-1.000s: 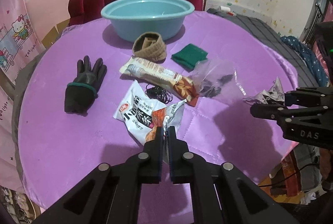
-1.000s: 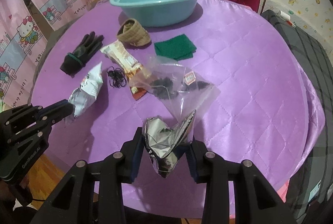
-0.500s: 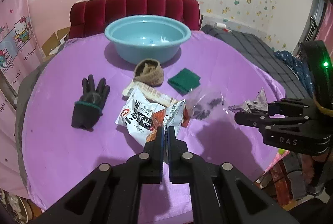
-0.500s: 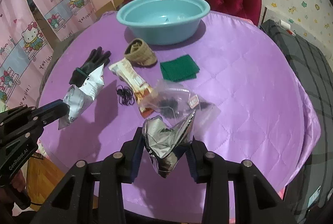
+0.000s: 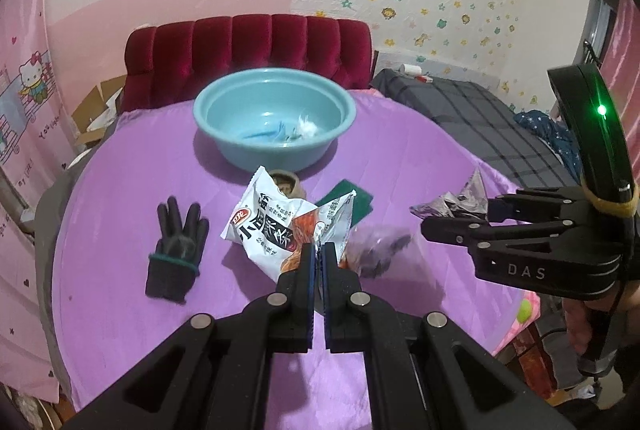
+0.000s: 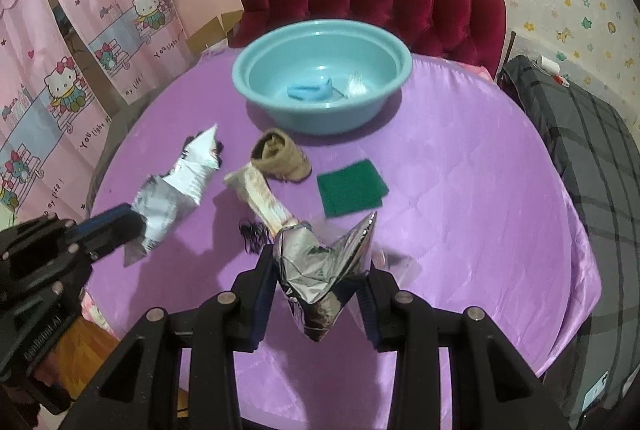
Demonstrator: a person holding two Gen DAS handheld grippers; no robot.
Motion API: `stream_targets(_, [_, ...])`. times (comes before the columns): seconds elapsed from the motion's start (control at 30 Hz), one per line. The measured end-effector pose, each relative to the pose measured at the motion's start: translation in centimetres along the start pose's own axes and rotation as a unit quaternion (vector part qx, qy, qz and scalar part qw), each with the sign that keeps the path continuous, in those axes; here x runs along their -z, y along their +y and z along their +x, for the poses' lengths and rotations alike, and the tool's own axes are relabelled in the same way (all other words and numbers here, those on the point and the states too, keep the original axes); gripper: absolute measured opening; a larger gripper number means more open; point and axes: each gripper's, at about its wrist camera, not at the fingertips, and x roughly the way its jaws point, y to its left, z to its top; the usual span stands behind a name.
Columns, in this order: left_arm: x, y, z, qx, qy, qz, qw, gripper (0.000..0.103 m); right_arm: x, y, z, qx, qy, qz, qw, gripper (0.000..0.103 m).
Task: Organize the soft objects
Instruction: 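Carry the snack packet and foil wrapper with both tools over the basin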
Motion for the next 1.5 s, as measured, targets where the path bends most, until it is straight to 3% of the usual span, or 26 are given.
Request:
stream_targets(0.7, [-9.3,0.4,3.4,0.016,-0.025,0.032,0.9991,0.002,-10.1,-1.2,1.1,-0.004,-0.012,-0.004,1.0,0.04])
stream_targets(1.5, [-17.2,4.6,14.1,-0.003,0.006,0.018,0.9998,0.002,-20.5,-4.2,10.3,-0.029,0.008,0.002,1.0,0.04])
